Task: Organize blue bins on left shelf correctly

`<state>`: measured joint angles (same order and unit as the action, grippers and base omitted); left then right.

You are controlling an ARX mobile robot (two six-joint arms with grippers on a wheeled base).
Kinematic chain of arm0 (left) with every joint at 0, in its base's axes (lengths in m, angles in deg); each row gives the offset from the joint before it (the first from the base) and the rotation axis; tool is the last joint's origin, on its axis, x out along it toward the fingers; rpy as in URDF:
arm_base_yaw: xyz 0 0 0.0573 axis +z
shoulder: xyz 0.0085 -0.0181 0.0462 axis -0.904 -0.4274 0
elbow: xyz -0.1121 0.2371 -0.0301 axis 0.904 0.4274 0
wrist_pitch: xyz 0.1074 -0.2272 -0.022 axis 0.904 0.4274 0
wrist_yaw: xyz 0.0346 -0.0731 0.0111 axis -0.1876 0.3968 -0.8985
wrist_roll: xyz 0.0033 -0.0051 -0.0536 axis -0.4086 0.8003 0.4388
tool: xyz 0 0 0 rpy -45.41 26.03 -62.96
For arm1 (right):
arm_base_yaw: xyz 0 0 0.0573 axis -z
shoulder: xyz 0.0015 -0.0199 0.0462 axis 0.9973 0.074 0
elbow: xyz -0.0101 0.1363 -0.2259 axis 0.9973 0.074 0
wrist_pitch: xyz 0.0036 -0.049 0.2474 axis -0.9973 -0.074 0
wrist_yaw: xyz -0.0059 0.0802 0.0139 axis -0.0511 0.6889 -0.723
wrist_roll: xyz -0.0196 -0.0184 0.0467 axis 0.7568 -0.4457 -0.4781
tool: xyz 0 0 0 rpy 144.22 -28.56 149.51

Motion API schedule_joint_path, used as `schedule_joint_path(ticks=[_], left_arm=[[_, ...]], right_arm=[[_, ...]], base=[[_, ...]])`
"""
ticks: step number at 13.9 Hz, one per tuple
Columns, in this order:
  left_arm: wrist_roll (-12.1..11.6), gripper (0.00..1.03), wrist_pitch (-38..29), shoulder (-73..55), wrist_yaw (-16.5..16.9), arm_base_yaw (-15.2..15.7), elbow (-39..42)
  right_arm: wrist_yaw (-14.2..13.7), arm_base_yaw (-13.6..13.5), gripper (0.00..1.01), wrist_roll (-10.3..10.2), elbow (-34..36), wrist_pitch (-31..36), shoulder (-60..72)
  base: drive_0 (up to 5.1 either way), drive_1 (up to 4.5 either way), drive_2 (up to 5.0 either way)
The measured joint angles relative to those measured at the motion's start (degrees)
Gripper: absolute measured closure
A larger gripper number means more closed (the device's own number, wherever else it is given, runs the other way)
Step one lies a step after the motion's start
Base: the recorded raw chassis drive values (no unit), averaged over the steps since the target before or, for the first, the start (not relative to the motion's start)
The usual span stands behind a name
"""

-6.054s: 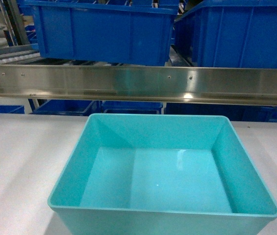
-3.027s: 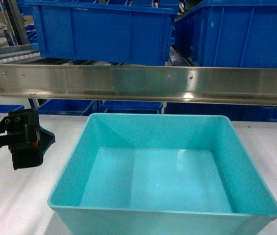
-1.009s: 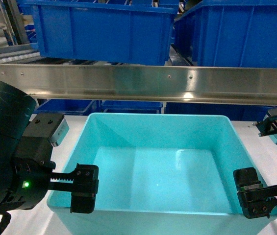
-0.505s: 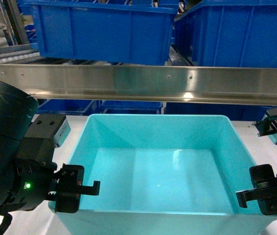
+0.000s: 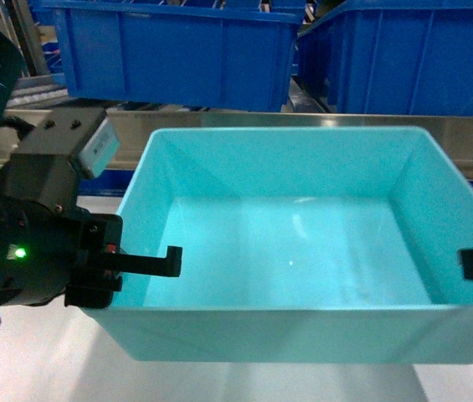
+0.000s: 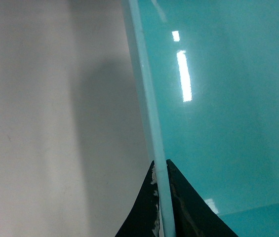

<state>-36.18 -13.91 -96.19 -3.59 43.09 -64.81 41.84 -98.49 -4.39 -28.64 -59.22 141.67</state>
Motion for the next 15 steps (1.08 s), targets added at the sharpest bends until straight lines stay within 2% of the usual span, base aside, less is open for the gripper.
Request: schedule_joint_path(ticks=[2, 4, 15], left_arm=[[0.61, 1.01, 0.63, 6.29, -0.39, -0.74, 2.60], [0.76, 1.01, 0.46, 6.21, -0.22, -0.92, 2.58], [0.76, 1.01, 0.66, 5.70, -0.24, -0.90, 2.58]], right_arm=[[0.70, -0.44, 0.99, 1.60, 1.97, -1.29, -9.90], [0.63, -0.37, 0.99, 2.16, 1.97, -1.16, -10.12], [0.68, -0.39, 0.99, 2.16, 2.25, -1.31, -9.51]], base=[[0.0, 0.00, 0.0], [0.0, 0.00, 0.0], [0.0, 0.00, 0.0]])
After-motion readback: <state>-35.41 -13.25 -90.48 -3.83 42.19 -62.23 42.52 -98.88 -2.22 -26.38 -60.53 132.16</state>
